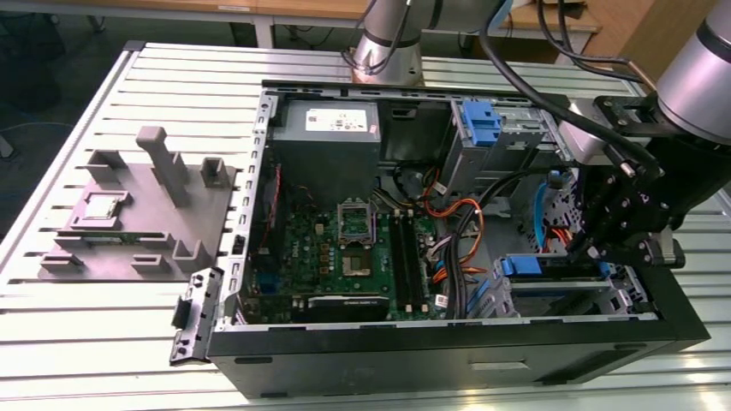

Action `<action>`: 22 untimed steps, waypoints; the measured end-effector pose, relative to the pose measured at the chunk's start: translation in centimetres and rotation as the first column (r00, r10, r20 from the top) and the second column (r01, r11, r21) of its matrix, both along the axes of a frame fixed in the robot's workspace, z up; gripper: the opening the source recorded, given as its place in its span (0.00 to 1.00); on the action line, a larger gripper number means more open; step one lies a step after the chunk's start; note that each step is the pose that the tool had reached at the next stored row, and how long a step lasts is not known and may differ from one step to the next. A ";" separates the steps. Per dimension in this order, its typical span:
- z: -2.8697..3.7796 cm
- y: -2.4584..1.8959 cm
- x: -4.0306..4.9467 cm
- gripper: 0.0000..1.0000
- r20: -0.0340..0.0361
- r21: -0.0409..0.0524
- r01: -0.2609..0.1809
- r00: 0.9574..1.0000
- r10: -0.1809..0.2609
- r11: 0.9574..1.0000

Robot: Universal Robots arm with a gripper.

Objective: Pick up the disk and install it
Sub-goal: 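Insert the first disk wire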

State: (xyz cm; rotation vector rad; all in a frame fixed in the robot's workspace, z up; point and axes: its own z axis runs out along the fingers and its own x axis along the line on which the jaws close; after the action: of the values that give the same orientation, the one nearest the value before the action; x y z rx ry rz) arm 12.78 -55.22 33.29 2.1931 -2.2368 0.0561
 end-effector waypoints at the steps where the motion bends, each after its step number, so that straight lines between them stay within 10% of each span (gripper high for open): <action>1: 0.00 0.00 0.00 0.17 0.000 0.000 0.000 1.000 0.000 1.000; 22: 0.13 0.11 0.01 0.17 0.000 0.001 0.013 1.000 -0.013 1.000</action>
State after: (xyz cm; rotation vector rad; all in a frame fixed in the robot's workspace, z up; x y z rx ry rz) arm 12.78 -55.12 33.42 2.1791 -2.2511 0.0549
